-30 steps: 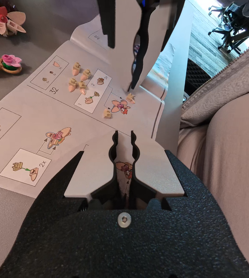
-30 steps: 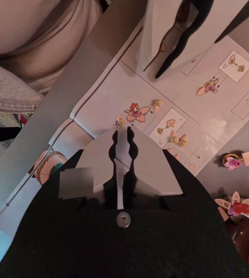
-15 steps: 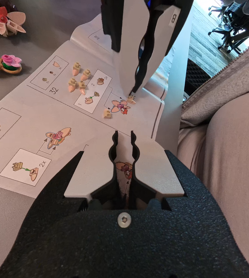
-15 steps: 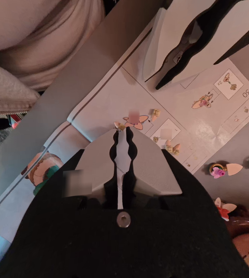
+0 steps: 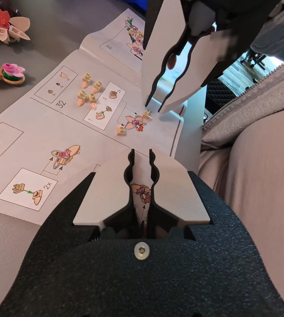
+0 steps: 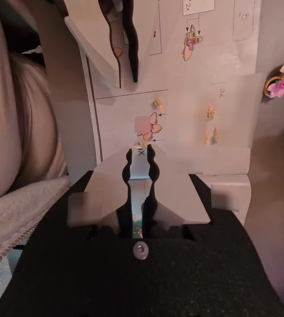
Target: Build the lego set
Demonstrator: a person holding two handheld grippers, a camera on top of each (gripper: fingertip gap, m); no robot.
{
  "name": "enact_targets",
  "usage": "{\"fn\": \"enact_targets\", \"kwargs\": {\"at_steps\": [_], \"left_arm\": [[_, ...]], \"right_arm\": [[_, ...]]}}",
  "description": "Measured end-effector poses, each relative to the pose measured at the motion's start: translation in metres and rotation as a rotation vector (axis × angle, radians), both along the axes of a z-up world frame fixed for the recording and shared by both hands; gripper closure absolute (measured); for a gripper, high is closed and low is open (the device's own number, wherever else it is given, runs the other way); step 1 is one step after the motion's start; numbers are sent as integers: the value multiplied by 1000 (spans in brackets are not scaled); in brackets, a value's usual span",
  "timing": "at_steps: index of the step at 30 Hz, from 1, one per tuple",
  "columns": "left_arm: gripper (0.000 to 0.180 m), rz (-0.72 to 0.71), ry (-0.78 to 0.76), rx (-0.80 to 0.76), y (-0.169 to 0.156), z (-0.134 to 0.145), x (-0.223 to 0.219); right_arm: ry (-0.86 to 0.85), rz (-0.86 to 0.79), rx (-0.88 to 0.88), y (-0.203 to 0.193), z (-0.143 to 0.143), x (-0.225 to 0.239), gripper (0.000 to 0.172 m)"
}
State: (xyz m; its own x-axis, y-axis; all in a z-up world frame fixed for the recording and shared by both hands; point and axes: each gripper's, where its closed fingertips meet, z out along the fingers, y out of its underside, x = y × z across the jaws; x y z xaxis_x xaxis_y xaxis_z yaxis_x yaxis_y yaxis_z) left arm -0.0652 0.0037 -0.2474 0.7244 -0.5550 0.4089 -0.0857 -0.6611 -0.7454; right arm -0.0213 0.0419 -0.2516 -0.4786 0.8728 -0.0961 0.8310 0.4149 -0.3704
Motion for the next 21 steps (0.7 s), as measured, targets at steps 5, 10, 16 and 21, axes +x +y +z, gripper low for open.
{"fn": "enact_targets", "kwargs": {"at_steps": [5,10,16,21], "left_arm": [[164,3,-9,-3,0,0,0],[164,3,-12,-2,0,1,-1],[164,4,-16,-3,0,1,-1],[164,4,-14,-4,0,1,-1]], "right_arm": [[-21,41,68,2,-1,-5,161],[-48,60,79,1,-6,-4,166],[-58,67,121,3,-8,-3,168],[-126,57,173,2,-9,-4,168]]}}
